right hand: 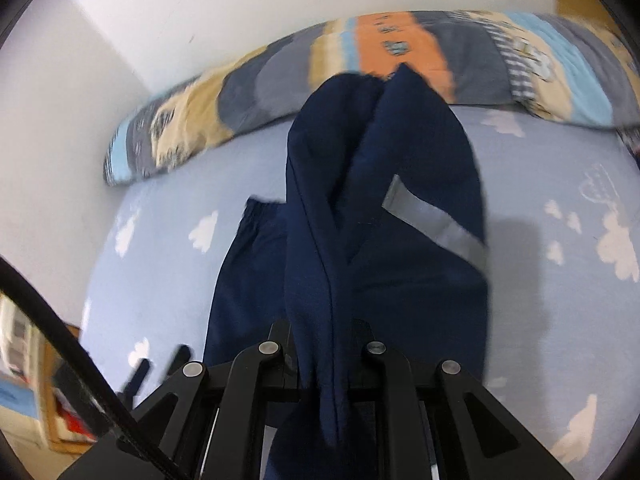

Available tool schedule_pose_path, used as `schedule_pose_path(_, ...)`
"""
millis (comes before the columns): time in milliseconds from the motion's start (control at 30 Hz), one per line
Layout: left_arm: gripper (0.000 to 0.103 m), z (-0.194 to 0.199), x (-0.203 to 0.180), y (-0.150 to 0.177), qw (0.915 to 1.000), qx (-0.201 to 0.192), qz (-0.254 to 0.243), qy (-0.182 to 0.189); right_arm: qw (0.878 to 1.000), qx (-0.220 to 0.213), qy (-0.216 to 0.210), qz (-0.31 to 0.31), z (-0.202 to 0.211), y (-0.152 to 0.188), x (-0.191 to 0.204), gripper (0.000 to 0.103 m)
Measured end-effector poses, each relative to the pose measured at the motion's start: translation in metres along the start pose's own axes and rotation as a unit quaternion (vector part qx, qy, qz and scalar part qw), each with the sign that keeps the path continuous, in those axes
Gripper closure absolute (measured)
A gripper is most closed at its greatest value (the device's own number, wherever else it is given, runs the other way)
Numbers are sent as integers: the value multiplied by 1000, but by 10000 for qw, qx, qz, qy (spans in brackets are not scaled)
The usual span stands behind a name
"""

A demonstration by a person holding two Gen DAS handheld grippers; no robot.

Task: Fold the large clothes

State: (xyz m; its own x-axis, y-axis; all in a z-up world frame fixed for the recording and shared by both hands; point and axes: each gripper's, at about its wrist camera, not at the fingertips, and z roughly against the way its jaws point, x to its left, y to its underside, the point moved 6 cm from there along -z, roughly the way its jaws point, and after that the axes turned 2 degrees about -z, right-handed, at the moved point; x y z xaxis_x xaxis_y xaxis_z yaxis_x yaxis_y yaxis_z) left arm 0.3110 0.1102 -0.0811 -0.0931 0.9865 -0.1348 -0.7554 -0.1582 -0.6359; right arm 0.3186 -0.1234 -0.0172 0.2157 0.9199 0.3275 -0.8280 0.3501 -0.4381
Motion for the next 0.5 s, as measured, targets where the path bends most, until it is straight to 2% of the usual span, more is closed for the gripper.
schedule_pose_path(133,6,5,46,-6,9992,-9,377,-134,9981,125,386,472,-46,25,45,90)
schedule_pose_path(267,6,6,84,-4,9976,70,634,-271,9945,120,774,698,-84,48,64,90)
schedule_pose_path(400,6,1,98,-2,9963,124,781,-331,9939,139,818,725,-99,59,77,90)
schedule_pose_path(433,6,0,100,-3,9961,140,808,-317,9938,113,775,795,-99,59,85,97)
schedule_pose_path(467,6,1,103,-2,9959,150,837,-300,9940,137,636,875,-98,60,95,98)
schedule_pose_path(500,6,1,105,-2,9957,146,861,-302,9923,125,733,992,-96,61,104,98)
